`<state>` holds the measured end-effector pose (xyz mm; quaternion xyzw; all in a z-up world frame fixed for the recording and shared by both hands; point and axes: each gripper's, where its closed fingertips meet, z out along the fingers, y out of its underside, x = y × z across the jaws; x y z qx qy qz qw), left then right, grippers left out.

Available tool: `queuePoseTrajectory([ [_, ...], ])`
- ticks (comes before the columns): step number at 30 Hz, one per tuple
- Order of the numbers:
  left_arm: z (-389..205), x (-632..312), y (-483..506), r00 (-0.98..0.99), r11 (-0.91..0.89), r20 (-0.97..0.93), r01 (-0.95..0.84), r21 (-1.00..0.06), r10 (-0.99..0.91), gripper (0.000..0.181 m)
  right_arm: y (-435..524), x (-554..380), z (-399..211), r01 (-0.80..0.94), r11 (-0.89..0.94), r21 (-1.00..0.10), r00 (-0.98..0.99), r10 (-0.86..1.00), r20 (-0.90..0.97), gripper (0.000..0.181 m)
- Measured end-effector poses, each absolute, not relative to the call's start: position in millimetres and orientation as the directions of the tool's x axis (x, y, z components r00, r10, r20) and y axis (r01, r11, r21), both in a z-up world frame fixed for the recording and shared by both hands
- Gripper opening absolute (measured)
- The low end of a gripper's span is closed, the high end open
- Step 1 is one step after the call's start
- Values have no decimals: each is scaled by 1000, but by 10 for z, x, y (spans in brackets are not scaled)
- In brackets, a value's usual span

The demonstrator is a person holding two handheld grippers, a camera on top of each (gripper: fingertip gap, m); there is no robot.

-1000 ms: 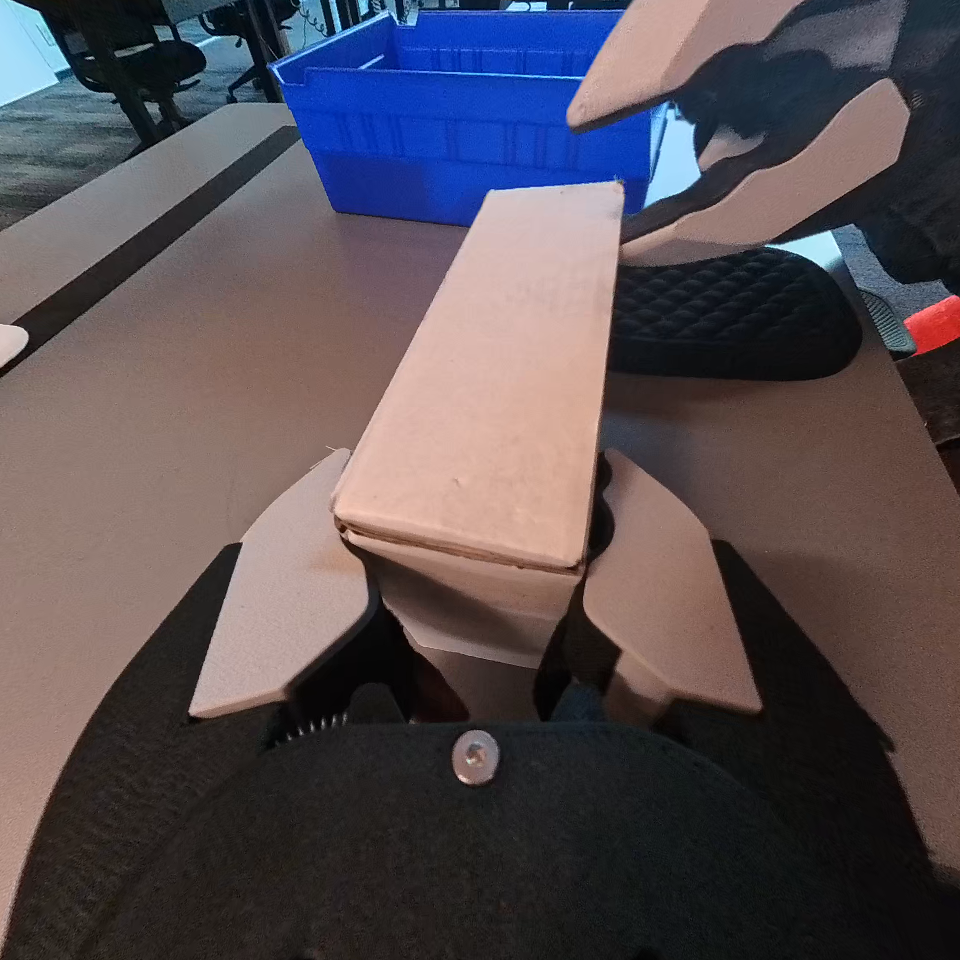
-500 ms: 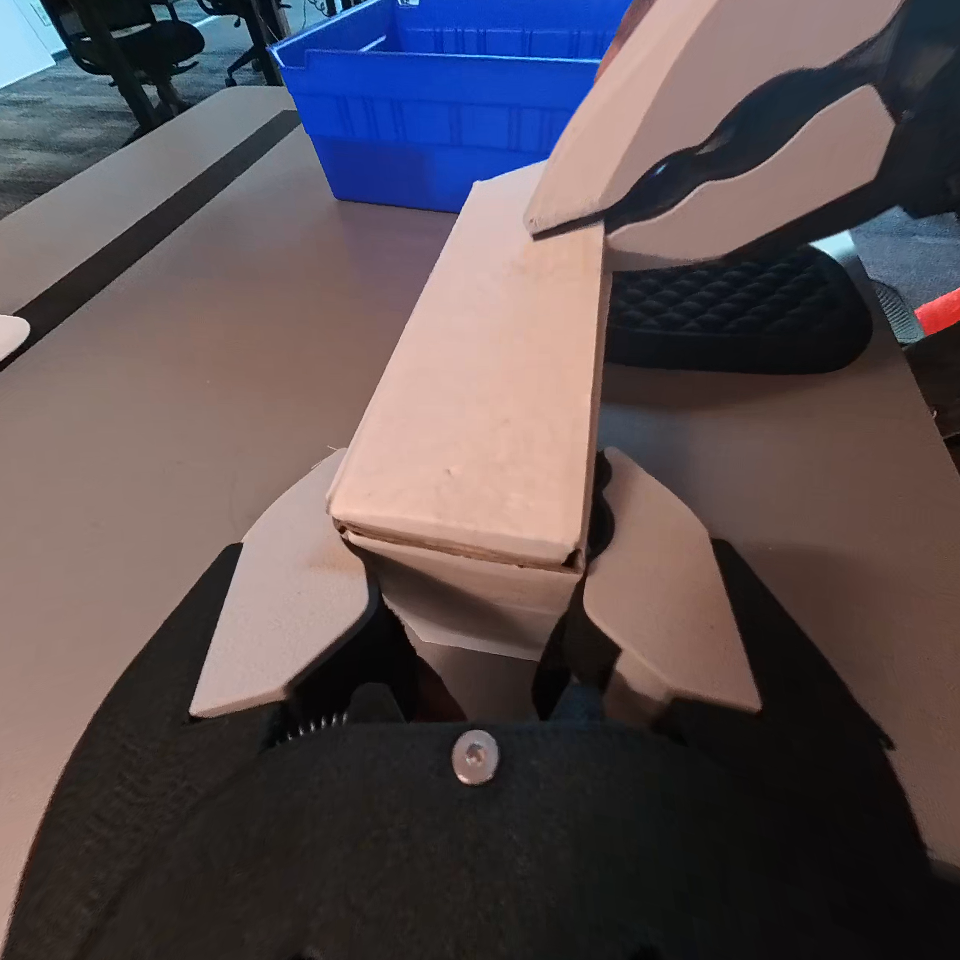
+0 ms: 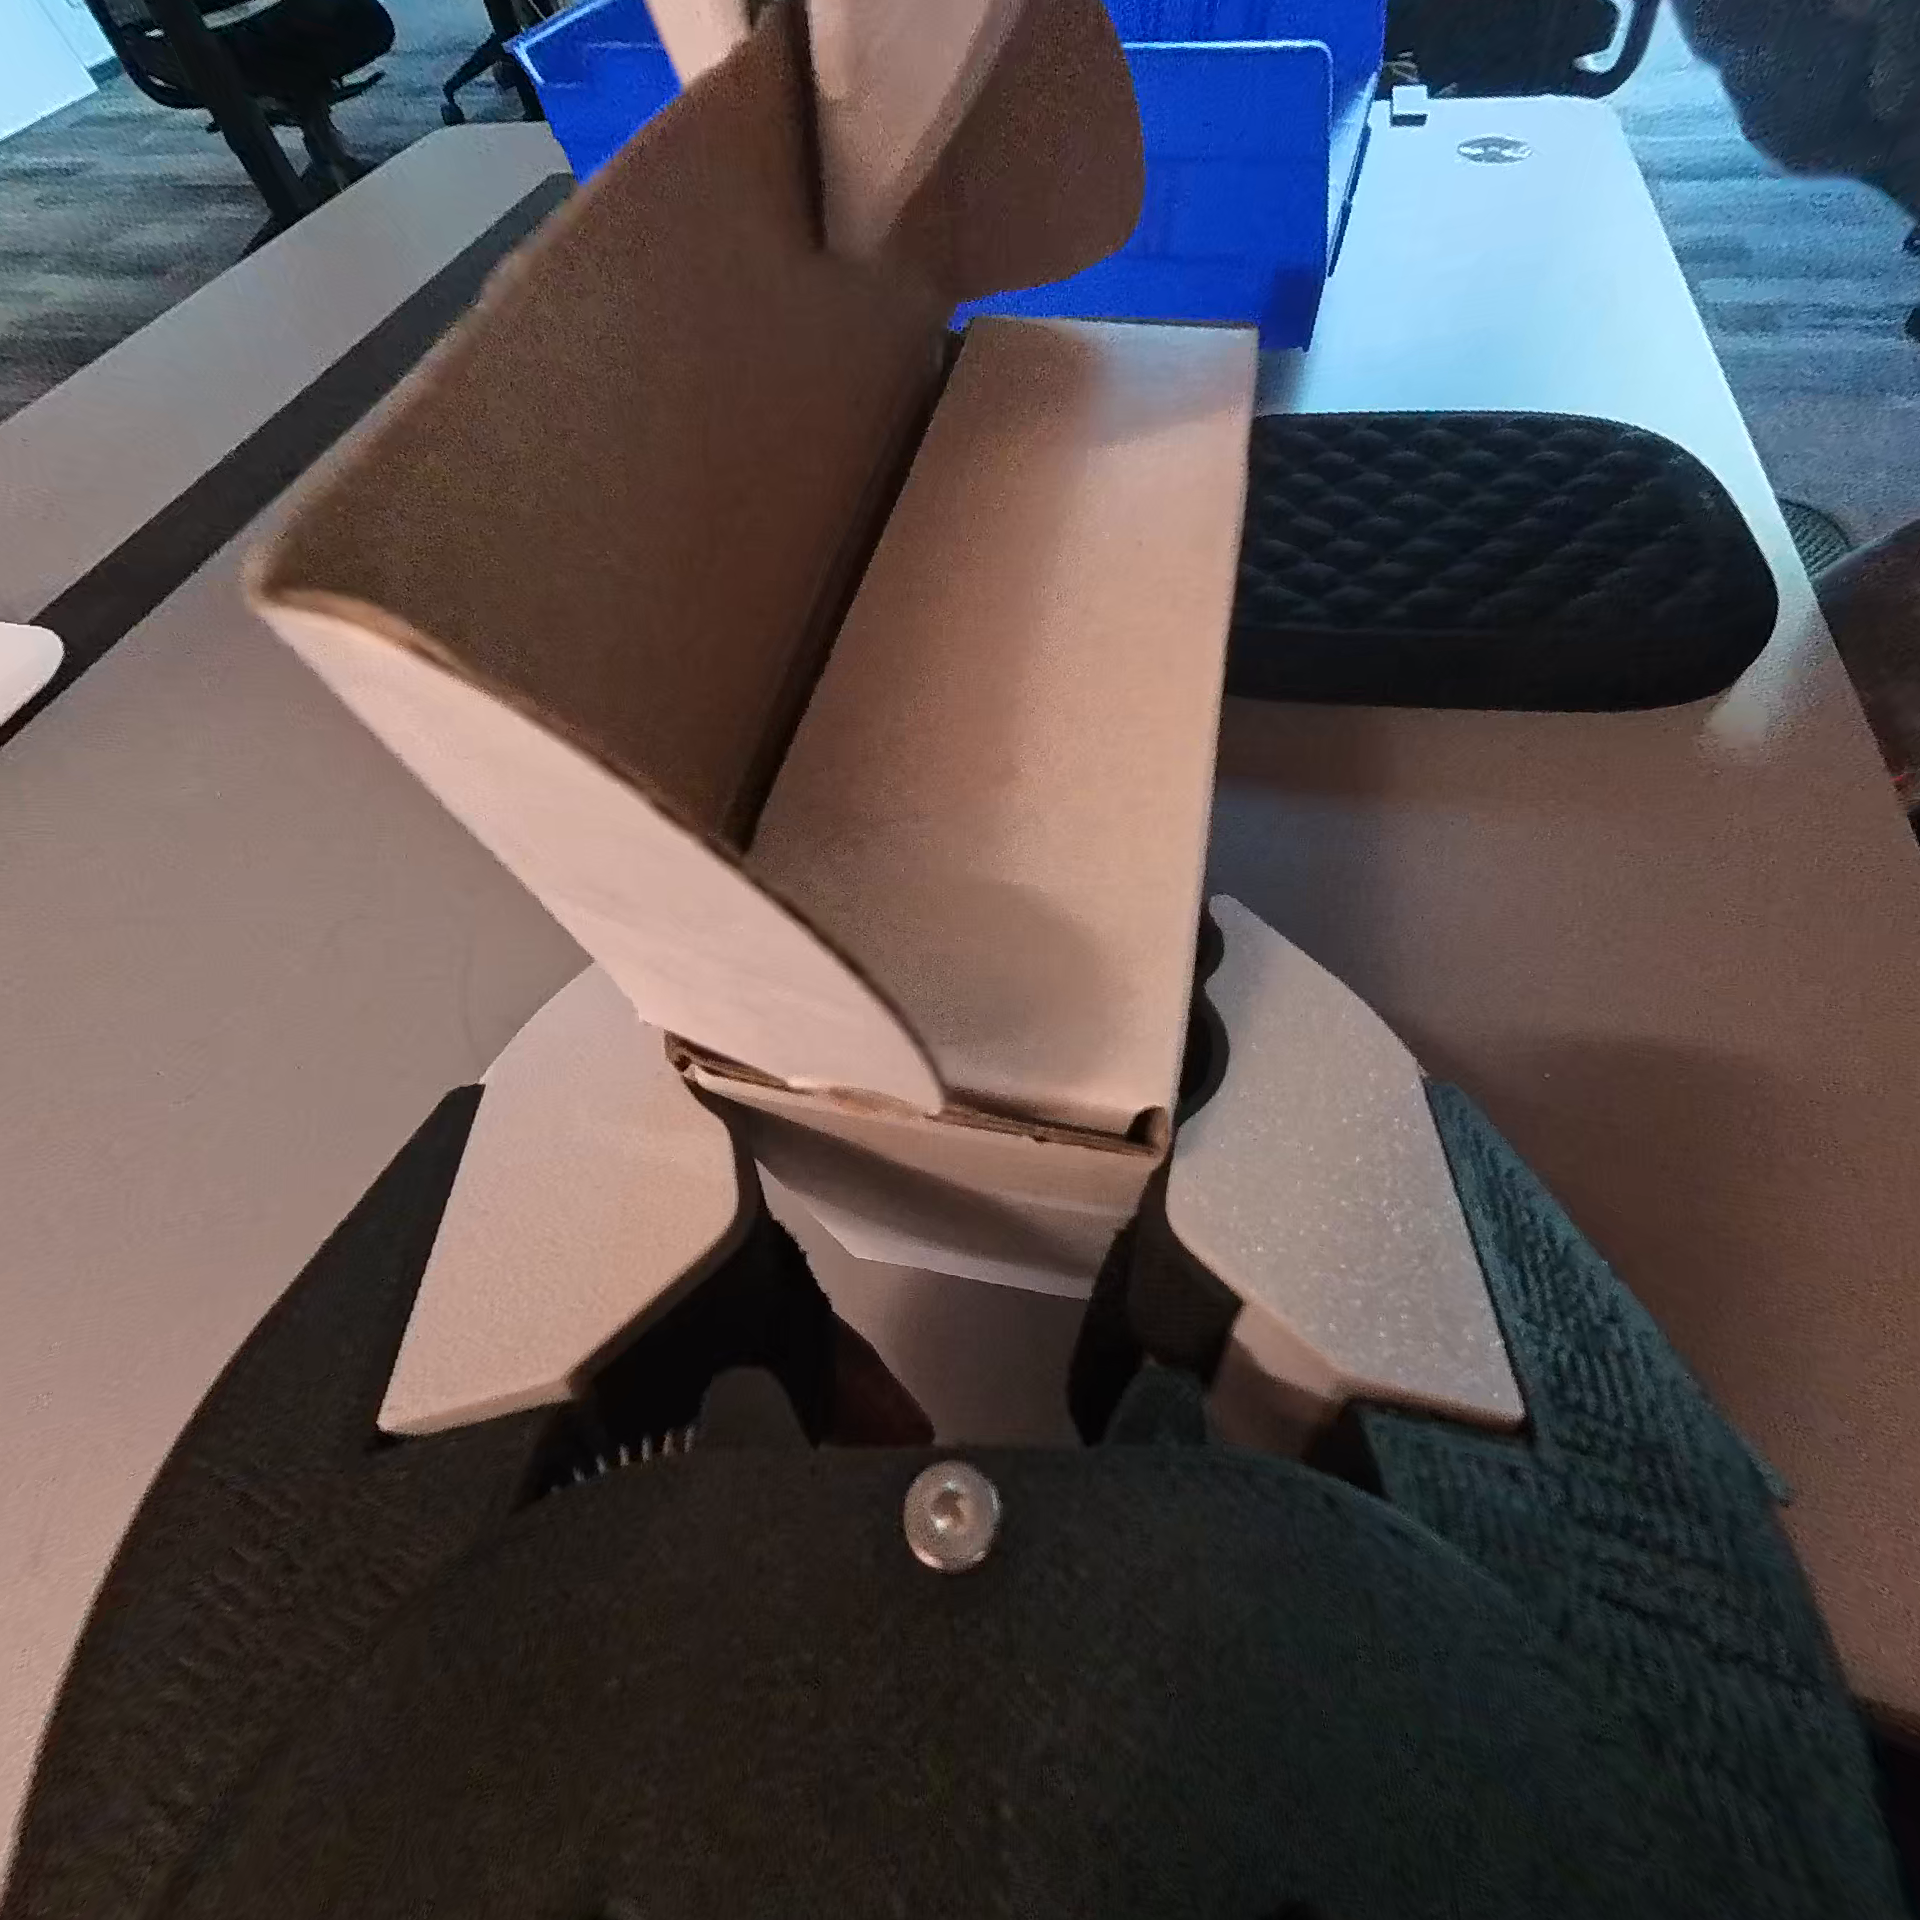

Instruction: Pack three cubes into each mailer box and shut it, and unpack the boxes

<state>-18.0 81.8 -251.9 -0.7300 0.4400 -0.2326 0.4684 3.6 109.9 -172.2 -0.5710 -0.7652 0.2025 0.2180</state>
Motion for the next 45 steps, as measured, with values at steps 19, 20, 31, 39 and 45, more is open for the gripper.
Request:
queuePoseTrajectory([
  [19, -1910, -428, 730, 603, 70, -350, -437, -897, -717, 97, 1232, 19, -1769, 851, 42, -523, -294, 864, -409, 1],
  [20, -1792, -434, 678, 602, 119, -389, -438, -891, -697, 93, 1236, 18, -1770, 851, 42, -524, -294, 864, -408, 2],
  [31, -2250, -191, 637, 330, 140, -625, -802, -581, -707, 61, 1266, 10, -1767, 848, 53, -527, -288, 881, -374, 1],
  [39, -2193, -197, 590, 353, 145, -655, -802, -580, -668, 49, 1391, -51, -1747, 831, 95, -548, -279, 924, -263, 1],
  [45, -2116, -64, 202, 347, 200, -591, -718, -667, -728, 39, 1474, -91, -1548, 792, 115, -600, -274, 945, -180, 2],
])
